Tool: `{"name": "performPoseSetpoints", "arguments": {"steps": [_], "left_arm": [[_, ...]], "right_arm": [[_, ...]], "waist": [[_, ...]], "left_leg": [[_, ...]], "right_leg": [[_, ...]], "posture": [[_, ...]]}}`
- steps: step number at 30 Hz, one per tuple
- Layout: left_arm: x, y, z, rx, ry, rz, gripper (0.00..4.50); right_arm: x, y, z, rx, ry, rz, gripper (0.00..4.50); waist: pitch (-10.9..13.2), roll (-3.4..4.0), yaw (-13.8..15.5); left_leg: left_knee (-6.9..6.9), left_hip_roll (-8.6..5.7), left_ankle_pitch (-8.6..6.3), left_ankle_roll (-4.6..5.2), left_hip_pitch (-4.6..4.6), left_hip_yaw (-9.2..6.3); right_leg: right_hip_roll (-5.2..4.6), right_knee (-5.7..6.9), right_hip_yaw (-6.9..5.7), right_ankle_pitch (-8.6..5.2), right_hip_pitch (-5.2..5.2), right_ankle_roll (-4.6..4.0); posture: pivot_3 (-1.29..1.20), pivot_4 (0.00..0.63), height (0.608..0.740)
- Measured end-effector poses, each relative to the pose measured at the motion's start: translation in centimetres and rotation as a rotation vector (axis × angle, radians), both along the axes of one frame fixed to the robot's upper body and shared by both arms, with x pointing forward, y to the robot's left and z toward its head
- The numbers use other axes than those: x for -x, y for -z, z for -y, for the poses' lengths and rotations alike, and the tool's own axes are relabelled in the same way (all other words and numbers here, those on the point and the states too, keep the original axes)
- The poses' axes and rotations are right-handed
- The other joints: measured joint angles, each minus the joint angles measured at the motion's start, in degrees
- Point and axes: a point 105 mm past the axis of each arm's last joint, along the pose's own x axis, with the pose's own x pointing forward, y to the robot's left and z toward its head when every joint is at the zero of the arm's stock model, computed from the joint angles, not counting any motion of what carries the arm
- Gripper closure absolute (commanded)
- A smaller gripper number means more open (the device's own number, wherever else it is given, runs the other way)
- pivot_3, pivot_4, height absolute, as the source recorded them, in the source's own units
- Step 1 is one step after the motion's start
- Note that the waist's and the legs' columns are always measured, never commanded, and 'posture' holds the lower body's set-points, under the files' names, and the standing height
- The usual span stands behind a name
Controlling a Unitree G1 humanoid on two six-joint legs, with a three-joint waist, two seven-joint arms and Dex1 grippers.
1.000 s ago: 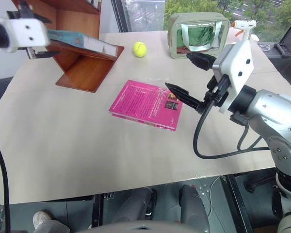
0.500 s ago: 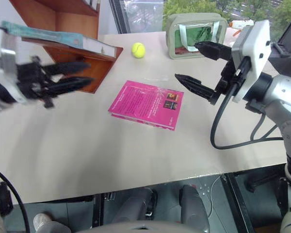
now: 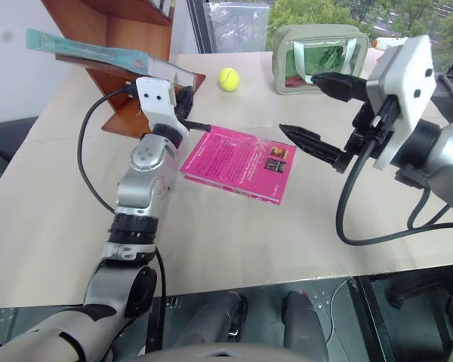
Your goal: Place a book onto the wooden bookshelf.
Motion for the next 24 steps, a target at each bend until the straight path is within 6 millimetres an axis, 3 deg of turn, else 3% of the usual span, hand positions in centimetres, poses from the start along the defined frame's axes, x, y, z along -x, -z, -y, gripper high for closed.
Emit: {"name": "performPoseSetpoints", "arguments": {"steps": [6, 10, 12, 15, 18, 24], "left_arm": [[0.7, -0.8, 0.4, 0.036, 0.104, 0.060, 4.48], [2.7, -2.1, 4.2, 0.007, 0.460, 0.119, 4.48], [2.7, -3.0, 4.8, -0.010, 0.479, 0.148, 4.48], [0.6, -4.9, 2.8, 0.004, 0.301, 0.178, 4.48], [-0.4, -6.6, -1.2, 0.030, 0.068, 0.218, 4.48], [-0.5, -4.5, -2.1, 0.061, 0.016, 0.174, 4.48]], "right_arm": [[0.1, 0.5, -0.1, -0.007, 0.005, -0.026, 0.26], [-0.1, 0.6, -0.2, -0.014, 0.011, -0.031, 0.26], [-0.1, 0.8, -0.3, -0.015, 0.005, -0.034, 0.26], [-0.3, 0.8, -0.3, -0.012, 0.009, -0.032, 0.26], [-0.4, 0.8, -0.2, -0.014, 0.017, -0.030, 0.26], [0.0, 0.9, -0.2, -0.012, 0.015, -0.027, 0.26]], "waist": [[0.00, 0.00, -0.16], [-0.01, 0.01, -0.04], [-0.01, 0.01, -0.13], [0.00, -0.01, -0.26], [-0.03, 0.02, -0.59], [-0.04, 0.04, -0.90]], "left_leg": [[0.27, -0.01, 0.01, 0.00, -0.24, -0.02], [0.30, -0.04, 0.01, 0.00, -0.29, -0.08], [0.33, -0.05, 0.01, 0.00, -0.29, -0.09], [0.32, -0.03, 0.01, -0.01, -0.27, -0.08], [0.18, 0.01, 0.01, 0.00, -0.16, 0.03], [0.20, 0.01, 0.01, 0.00, -0.11, 0.08]], "right_leg": [[0.02, 0.09, -0.06, 0.04, -0.14, 0.05], [0.00, 0.09, -0.16, 0.03, -0.14, 0.05], [0.00, 0.09, -0.16, 0.04, -0.13, 0.06], [0.04, 0.09, -0.14, 0.06, -0.14, 0.08], [0.08, 0.10, 0.04, 0.05, -0.15, 0.08], [0.11, 0.16, 0.09, 0.06, -0.13, 0.08]], "posture": [[0.00, 0.150, 0.740], [0.00, 0.150, 0.740], [0.00, 0.150, 0.740], [0.00, 0.150, 0.740], [0.00, 0.150, 0.740], [0.00, 0.150, 0.740]]}}
